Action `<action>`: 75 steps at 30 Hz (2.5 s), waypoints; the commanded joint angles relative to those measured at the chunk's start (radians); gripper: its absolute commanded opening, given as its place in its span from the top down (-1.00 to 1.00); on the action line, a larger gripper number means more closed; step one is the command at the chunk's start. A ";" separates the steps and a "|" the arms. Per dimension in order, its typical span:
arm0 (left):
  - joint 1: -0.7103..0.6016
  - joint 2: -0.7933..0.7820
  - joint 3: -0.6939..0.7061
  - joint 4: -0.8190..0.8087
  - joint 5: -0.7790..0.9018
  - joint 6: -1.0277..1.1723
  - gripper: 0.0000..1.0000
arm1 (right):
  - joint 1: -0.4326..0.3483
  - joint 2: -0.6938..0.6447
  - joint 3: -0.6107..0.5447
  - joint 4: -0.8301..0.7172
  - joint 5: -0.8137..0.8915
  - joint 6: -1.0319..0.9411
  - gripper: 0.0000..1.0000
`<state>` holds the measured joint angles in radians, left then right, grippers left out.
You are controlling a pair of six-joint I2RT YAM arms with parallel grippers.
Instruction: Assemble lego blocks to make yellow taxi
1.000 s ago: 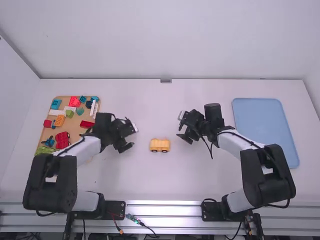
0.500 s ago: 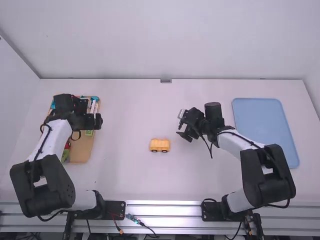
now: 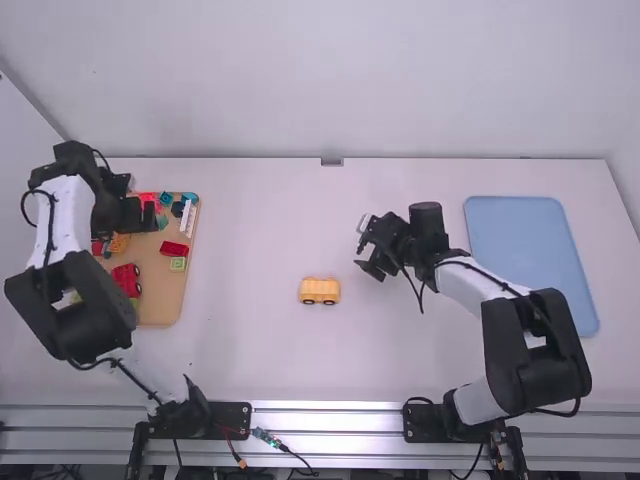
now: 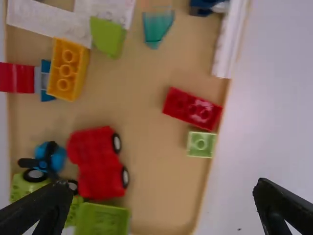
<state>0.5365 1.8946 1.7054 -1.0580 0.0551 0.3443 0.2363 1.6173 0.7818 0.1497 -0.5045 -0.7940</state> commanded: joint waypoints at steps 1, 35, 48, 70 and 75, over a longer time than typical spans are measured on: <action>0.039 0.068 0.068 -0.026 0.000 0.114 -0.98 | -0.002 -0.025 0.032 0.000 0.042 0.035 -0.99; 0.176 0.242 0.074 0.231 0.107 0.386 -0.98 | -0.002 -0.025 0.031 -0.008 0.041 0.035 -0.99; 0.183 0.301 0.074 0.234 0.161 0.437 -0.93 | -0.002 -0.025 0.031 -0.008 0.042 0.035 -0.99; 0.176 0.362 0.082 0.306 0.085 0.318 -0.98 | -0.002 -0.025 0.031 -0.008 0.036 0.039 -0.99; 0.176 0.362 0.129 0.240 0.093 0.303 -0.93 | -0.002 -0.025 0.031 -0.010 0.034 0.040 -0.99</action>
<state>0.7181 2.2364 1.7908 -0.7994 0.1535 0.6750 0.2363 1.6173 0.7937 0.1455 -0.4648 -0.7654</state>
